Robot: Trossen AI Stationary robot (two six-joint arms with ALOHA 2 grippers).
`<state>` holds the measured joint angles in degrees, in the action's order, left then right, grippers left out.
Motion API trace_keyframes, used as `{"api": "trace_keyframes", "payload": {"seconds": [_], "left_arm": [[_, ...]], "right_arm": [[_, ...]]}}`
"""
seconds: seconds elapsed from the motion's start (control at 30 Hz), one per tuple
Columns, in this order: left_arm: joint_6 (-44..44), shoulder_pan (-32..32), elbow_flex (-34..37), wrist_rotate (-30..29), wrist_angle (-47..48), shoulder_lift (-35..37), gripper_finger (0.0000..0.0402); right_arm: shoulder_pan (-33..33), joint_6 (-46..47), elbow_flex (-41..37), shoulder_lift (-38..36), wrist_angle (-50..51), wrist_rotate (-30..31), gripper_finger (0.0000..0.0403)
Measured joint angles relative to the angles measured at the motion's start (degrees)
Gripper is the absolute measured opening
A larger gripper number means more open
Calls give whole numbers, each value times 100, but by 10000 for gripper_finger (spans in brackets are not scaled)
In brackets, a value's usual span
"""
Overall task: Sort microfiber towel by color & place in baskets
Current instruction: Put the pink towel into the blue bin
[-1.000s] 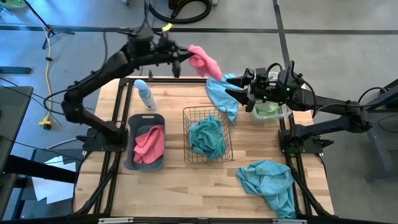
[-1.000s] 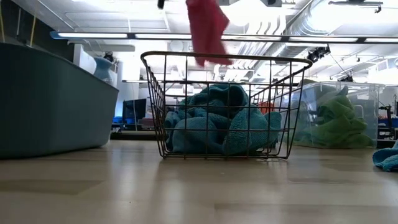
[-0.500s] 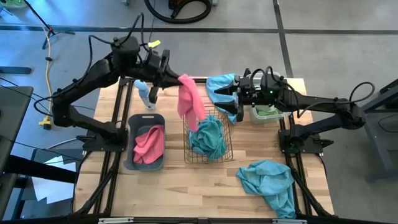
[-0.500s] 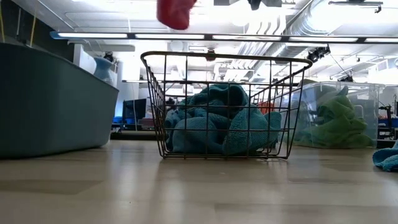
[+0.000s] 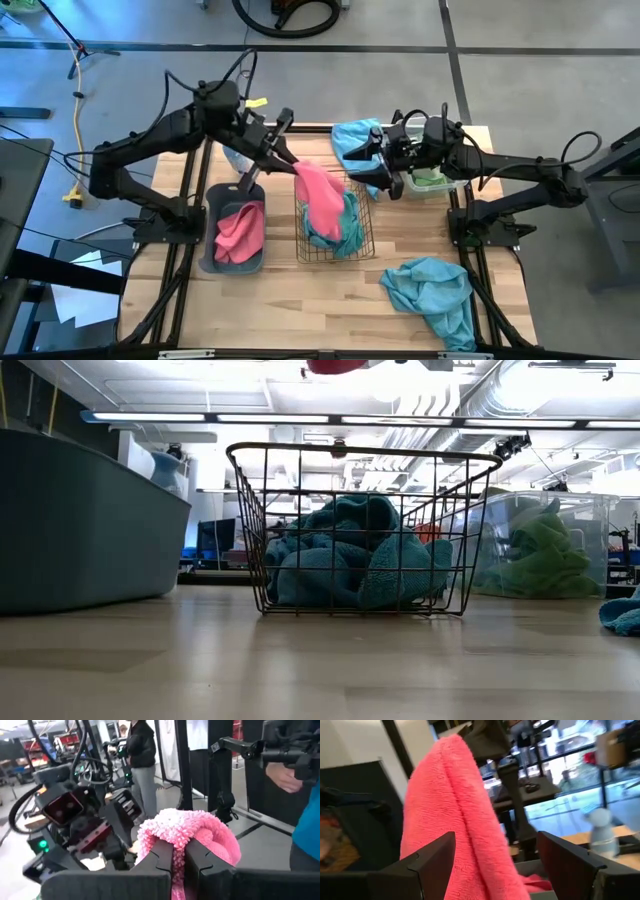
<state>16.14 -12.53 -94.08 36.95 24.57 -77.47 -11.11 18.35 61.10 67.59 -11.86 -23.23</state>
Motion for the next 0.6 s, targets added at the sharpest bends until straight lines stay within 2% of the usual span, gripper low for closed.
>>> {"api": "trace_keyframes", "payload": {"seconds": [0.13, 0.6], "left_arm": [[-35, -3, 0, -1, -294, -114, 0], [-199, 105, -2, 496, -596, -334, 0]], "right_arm": [[42, 105, 0, 3, 0, -294, 277], [254, 109, 0, 639, -567, -342, 277]]}}
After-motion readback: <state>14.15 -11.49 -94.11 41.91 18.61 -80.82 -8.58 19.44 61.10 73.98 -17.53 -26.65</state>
